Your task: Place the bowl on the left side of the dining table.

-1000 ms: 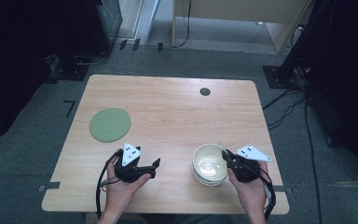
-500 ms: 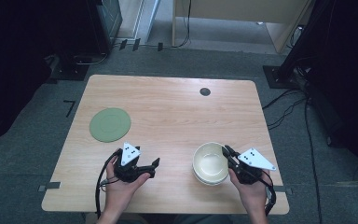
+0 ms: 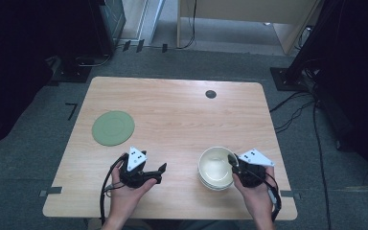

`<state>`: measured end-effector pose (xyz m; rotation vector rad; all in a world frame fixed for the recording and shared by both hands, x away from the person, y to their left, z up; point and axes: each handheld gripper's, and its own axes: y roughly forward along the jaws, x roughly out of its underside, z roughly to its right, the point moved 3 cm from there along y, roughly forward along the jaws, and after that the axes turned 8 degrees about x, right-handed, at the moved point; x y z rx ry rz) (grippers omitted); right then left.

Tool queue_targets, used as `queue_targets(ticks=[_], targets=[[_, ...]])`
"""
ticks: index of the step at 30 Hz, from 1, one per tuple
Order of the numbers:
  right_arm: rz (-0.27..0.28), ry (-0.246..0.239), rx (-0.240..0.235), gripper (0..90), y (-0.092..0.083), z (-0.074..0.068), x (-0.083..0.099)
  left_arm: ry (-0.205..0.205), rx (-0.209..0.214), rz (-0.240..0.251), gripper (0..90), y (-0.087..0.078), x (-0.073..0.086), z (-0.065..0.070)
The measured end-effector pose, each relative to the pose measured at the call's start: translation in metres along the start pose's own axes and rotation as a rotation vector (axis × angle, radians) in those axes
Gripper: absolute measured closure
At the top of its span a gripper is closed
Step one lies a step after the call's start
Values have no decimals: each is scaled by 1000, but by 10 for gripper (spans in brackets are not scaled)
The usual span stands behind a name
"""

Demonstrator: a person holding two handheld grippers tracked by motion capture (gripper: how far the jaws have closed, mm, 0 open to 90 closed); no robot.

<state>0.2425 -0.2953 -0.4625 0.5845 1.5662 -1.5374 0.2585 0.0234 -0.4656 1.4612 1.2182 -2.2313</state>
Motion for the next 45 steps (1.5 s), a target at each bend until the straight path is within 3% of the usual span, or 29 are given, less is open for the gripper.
queue_targets(ticks=[4, 6, 9, 12, 22, 25, 28, 30, 33, 35, 43, 45], targets=[[42, -10, 1, 828, -2, 0, 0, -15, 3, 18, 153, -1, -2, 0], [97, 0, -4, 836, -7, 0, -2, -16, 9, 20, 153, -1, -3, 0], [137, -81, 58, 836, -14, -5, -7, -13, 16, 13, 153, 0, -2, 1], [175, -91, 54, 836, -17, -7, -8, -18, 30, 19, 153, 0, -3, 3], [326, -104, 62, 836, -41, -21, -30, -63, 109, 125, 153, -17, -18, 7], [352, -108, 51, 836, -42, -29, -39, -93, 157, 160, 153, -25, -24, 6], [376, -105, 36, 836, -42, -38, -48, -86, 200, 171, 156, -31, -30, 6], [384, -111, 23, 836, -42, -45, -54, -81, 200, 181, 245, -35, -34, 8], [393, -128, 4, 836, -40, -57, -61, -82, 217, 225, 248, -43, -38, 10], [397, -135, -5, 836, -38, -65, -64, -82, 223, 242, 255, -47, -41, 12], [413, -145, -42, 836, -32, -90, -72, -64, 216, 232, 259, -47, -43, 16], [420, -142, -52, 836, -32, -96, -73, -56, 185, 225, 313, -46, -43, 16]])
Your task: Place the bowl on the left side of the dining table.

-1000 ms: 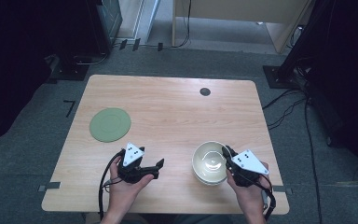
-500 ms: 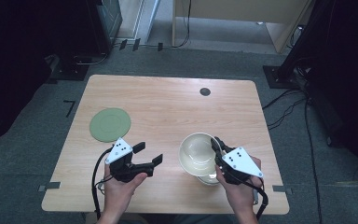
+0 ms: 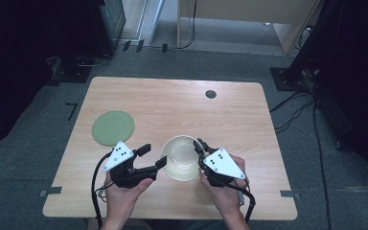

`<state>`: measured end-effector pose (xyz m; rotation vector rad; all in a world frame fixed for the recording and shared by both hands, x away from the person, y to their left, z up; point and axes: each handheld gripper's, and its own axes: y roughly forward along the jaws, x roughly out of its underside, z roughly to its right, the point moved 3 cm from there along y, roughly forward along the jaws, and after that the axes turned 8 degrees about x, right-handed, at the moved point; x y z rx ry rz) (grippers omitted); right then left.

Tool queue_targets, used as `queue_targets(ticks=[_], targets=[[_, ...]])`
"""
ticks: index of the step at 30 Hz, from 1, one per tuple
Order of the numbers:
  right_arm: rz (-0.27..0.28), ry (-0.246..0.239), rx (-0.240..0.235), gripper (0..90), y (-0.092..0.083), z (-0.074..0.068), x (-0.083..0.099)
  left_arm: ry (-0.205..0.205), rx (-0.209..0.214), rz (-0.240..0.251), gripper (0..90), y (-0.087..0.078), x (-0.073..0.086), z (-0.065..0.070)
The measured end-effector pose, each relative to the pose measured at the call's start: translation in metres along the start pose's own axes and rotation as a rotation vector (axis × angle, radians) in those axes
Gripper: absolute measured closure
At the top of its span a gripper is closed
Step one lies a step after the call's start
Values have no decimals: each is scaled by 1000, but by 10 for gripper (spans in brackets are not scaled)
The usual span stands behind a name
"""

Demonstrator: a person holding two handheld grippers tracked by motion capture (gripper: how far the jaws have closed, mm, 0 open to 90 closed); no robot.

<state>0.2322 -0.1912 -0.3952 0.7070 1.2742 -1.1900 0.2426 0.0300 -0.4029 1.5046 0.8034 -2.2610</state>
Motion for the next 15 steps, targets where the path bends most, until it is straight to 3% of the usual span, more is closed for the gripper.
queue_targets(ticks=[6, 8, 15], targets=[[32, 10, -24, 836, 0, -15, -6, 4, -80, -64, 399, 6, 4, -3], [45, 11, -30, 836, 0, -19, -8, -2, -87, -73, 433, 6, 5, -4], [64, -17, -29, 835, 1, -34, -7, 39, -101, -94, 726, 7, 7, -3]])
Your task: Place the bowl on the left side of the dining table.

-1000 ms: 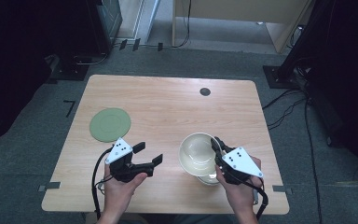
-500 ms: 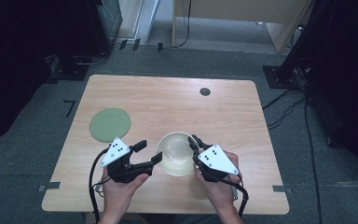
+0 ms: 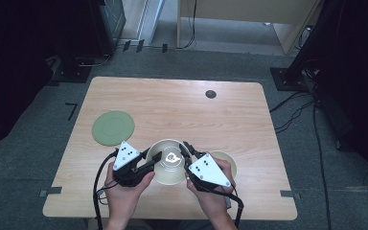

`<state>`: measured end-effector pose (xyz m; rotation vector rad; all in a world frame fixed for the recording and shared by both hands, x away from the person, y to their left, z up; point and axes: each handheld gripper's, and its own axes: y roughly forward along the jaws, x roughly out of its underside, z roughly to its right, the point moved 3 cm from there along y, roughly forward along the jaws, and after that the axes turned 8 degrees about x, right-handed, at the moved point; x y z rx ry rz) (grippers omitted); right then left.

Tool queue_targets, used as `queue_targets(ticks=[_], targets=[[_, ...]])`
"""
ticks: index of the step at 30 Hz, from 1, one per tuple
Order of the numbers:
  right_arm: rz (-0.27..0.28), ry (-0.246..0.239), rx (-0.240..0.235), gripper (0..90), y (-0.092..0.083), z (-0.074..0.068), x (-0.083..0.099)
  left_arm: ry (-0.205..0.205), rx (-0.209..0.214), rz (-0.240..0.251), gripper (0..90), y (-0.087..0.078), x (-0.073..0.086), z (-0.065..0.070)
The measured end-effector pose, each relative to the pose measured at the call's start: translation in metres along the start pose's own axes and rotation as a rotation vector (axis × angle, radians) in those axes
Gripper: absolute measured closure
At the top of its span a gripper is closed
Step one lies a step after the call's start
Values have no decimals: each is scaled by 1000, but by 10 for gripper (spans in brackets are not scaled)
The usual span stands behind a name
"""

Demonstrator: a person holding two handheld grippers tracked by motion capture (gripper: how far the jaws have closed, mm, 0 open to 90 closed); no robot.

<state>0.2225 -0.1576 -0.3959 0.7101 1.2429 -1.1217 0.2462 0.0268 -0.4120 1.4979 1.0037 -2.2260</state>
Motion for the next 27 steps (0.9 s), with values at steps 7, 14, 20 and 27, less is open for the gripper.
queue_targets(ticks=[7, 14, 20, 27], targets=[[14, -23, 18, 831, 0, -10, 2, 12, 7, -4, 798, 0, 4, -8], [27, -46, 71, 838, 0, -22, 5, 69, -64, 56, 837, -5, 3, -10], [22, 0, 82, 830, 2, -24, 9, 98, -73, 60, 837, -5, 3, -12], [3, 91, -4, 653, -1, -15, 6, 58, -59, 80, 837, -7, 3, -26]])
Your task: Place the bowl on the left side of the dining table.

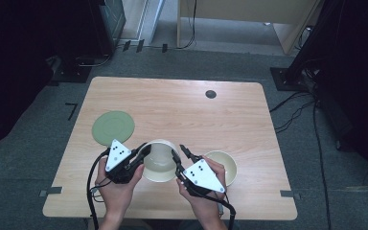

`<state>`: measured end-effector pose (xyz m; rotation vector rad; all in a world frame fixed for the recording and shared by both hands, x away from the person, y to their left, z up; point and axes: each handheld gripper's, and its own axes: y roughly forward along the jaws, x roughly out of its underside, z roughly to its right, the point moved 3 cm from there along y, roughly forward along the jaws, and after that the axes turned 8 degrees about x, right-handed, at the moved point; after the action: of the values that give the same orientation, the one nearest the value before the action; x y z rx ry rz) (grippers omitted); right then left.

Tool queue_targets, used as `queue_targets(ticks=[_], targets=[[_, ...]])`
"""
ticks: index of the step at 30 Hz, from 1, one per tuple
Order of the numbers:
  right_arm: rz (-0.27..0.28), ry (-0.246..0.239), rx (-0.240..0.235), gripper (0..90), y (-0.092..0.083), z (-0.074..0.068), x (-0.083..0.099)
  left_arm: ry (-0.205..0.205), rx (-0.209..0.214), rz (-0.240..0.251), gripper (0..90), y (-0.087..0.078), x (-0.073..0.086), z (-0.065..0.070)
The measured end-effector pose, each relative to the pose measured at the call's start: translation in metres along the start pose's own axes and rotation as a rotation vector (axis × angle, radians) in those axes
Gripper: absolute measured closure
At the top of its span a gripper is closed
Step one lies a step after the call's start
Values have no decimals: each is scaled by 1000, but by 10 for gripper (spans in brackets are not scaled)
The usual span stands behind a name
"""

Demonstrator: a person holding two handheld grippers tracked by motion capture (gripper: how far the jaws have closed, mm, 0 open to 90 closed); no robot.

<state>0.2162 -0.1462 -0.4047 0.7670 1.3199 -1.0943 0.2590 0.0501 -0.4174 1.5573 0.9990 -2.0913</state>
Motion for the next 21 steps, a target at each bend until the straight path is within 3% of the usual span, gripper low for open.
queue_targets(ticks=[3, 6, 9, 15, 21], targets=[[-17, 72, -31, 532, -1, 6, -3, -1, -15, 5, 837, -1, 0, -3], [-57, 165, -114, 416, -1, 11, -5, -37, -20, 24, 837, -3, 1, -13], [-61, 198, -161, 330, -4, 15, -8, -38, -39, 21, 837, -4, 1, -19], [-104, 210, -170, 135, -7, 28, -5, -37, -63, 19, 837, -5, 5, -29], [-119, 229, -114, 130, -9, 45, 1, -59, -67, 22, 837, -10, 9, -41]])
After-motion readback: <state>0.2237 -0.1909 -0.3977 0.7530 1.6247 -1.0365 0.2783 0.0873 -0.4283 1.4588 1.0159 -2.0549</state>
